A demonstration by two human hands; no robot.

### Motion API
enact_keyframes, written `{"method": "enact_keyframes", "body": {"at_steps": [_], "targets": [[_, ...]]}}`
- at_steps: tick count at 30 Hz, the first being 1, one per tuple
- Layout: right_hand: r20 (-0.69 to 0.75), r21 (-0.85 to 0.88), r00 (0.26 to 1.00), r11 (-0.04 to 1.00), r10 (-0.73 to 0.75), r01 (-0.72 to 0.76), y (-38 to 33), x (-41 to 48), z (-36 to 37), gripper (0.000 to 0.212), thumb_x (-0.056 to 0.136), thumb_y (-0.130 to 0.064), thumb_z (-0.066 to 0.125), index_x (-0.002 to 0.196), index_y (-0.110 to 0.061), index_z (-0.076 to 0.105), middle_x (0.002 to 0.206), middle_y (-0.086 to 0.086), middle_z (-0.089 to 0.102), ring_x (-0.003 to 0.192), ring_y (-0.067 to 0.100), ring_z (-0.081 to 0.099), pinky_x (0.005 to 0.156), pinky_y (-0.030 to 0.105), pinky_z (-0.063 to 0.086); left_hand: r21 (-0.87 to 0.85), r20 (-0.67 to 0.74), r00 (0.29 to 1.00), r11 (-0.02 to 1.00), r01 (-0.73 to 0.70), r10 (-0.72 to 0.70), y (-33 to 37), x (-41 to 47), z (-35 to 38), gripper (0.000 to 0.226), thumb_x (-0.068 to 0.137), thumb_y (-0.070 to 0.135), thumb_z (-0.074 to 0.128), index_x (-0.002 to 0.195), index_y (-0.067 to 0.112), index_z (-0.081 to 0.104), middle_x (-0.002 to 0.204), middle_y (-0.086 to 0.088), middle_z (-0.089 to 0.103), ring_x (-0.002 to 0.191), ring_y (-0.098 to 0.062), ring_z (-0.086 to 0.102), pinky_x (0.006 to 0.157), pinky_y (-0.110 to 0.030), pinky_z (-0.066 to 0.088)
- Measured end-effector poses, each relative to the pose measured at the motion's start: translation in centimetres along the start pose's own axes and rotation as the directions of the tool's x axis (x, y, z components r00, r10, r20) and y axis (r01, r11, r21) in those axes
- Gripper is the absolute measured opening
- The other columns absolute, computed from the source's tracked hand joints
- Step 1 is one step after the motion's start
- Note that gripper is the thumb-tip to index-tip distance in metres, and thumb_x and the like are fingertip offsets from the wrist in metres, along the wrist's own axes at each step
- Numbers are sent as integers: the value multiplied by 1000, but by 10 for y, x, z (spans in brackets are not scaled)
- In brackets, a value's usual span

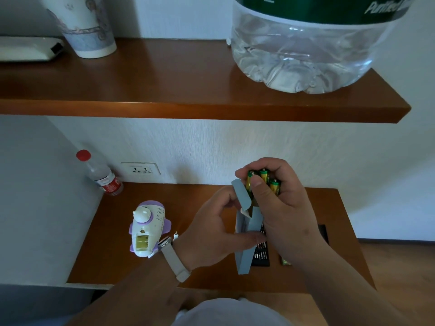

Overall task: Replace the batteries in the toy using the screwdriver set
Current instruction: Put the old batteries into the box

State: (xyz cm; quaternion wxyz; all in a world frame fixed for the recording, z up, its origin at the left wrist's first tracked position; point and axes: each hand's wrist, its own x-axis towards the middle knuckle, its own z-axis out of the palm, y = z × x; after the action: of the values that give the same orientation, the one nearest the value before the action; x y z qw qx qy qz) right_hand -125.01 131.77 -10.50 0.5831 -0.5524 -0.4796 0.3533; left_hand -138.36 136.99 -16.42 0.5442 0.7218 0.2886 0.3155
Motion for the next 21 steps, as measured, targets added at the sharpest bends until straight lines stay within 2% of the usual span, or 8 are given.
{"method": "enact_keyframes", "body": {"at_steps": [5, 8, 11, 15, 16, 18, 21], "targets": [[5, -10, 1000, 1000, -8, 8, -2, -2, 1, 24, 101, -10, 45, 107, -27, 60, 105, -16, 68, 105, 9, 64, 84, 25, 56, -6, -28, 1000, 1000, -10, 10, 2, -1, 2, 52, 72, 34, 81, 116, 24, 57, 110, 14, 65, 109, -20, 62, 92, -35, 55], [-32, 81, 999, 997, 21, -19, -2, -4, 2, 25, 101, -11, 43, 104, -29, 60, 108, -12, 70, 106, 12, 65, 84, 27, 56, 1, -37, 999, 1000, -27, 27, 2, -2, 3, 51, 72, 32, 82, 115, 22, 58, 110, 13, 65, 108, -19, 63, 91, -29, 54], [-40, 164, 997, 985, 67, -60, -4, -3, 1, 24, 101, -9, 41, 102, -25, 59, 107, -8, 72, 105, 13, 66, 82, 28, 57, -2, -44, 998, 999, -33, 33, 0, -2, 4, 53, 72, 28, 84, 117, 16, 58, 110, 10, 65, 107, -20, 63, 91, -32, 54], [-31, 197, 996, 977, 87, -79, -2, 0, -2, 24, 101, -4, 42, 100, -21, 59, 104, -1, 72, 104, 19, 67, 89, 40, 56, -3, -44, 999, 1000, -30, 30, -3, -2, 6, 55, 72, 28, 84, 119, 20, 57, 111, 12, 65, 108, -21, 62, 93, -37, 54], [-33, 165, 997, 984, 71, -65, -2, 0, -3, 25, 101, -3, 42, 99, -22, 59, 102, -2, 72, 102, 19, 68, 87, 39, 56, -7, -43, 999, 1000, -30, 30, -3, -1, 6, 54, 72, 28, 84, 118, 22, 57, 111, 13, 64, 107, -20, 62, 92, -36, 54], [-40, 70, 999, 997, 33, -30, -2, -1, -4, 24, 100, -3, 45, 97, -22, 58, 95, -5, 72, 94, 15, 68, 79, 29, 57, -11, -50, 998, 999, -33, 32, -2, 0, 7, 52, 72, 28, 84, 116, 26, 56, 109, 16, 64, 104, -16, 62, 90, -33, 53], [-49, -36, 999, 999, -24, 22, -3, -1, -6, 22, 98, -2, 49, 97, -22, 59, 90, -10, 70, 91, 9, 67, 75, 17, 53, -22, -72, 997, 999, -44, 42, -1, 1, 7, 51, 72, 28, 83, 116, 27, 57, 109, 14, 64, 105, -17, 62, 93, -35, 52]]}}
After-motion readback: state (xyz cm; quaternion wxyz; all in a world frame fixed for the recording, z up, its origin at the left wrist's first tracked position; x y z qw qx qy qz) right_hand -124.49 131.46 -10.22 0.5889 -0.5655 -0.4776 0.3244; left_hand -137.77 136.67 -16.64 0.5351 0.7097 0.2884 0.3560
